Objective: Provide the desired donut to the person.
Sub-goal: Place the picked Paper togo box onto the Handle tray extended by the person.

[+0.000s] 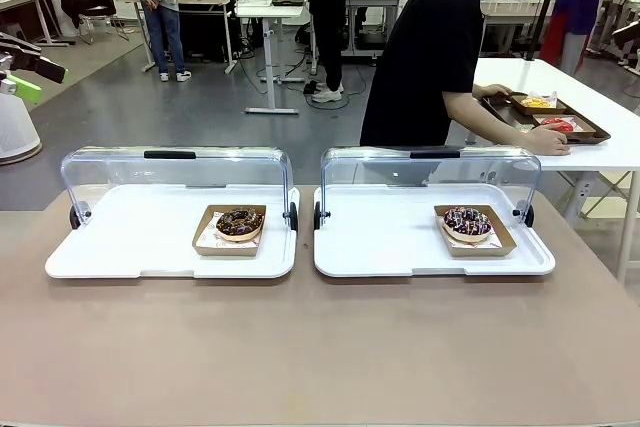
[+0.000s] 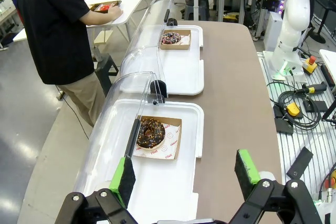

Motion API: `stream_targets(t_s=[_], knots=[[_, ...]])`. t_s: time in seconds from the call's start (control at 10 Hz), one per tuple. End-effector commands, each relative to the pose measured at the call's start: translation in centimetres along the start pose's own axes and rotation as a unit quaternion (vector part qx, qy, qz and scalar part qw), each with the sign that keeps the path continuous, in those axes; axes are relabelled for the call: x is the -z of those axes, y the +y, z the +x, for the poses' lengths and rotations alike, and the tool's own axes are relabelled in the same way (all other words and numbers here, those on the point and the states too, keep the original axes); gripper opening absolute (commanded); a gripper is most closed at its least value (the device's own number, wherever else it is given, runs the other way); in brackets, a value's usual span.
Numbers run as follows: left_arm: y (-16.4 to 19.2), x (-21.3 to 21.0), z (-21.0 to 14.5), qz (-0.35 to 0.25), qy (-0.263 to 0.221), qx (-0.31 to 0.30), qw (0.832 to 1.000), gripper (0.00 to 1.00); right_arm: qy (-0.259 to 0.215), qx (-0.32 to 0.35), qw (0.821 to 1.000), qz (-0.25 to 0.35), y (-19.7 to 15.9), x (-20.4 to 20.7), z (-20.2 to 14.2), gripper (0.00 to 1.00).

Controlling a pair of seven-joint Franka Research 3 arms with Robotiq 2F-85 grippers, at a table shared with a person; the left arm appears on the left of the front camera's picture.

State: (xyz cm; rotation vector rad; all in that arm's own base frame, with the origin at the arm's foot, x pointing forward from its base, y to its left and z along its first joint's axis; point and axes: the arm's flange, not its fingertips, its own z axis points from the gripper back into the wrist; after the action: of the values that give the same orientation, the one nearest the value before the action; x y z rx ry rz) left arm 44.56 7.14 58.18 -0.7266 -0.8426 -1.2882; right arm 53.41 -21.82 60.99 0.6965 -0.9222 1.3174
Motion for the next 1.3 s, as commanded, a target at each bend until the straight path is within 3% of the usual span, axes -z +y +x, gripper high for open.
stream_targets(t_s=[0.0, 1.2], knots=[[-0.14, -0.10, 0.25, -0.002, -0.006, -0.007, 1.000, 1.00, 0.001, 0.000, 1.000, 0.001, -0.02, 0.09, 0.00, 1.00], [-0.14, -0.10, 0.25, -0.002, -0.006, -0.007, 1.000, 1.00, 0.001, 0.000, 1.000, 0.001, -0.02, 0.09, 0.00, 1.00]])
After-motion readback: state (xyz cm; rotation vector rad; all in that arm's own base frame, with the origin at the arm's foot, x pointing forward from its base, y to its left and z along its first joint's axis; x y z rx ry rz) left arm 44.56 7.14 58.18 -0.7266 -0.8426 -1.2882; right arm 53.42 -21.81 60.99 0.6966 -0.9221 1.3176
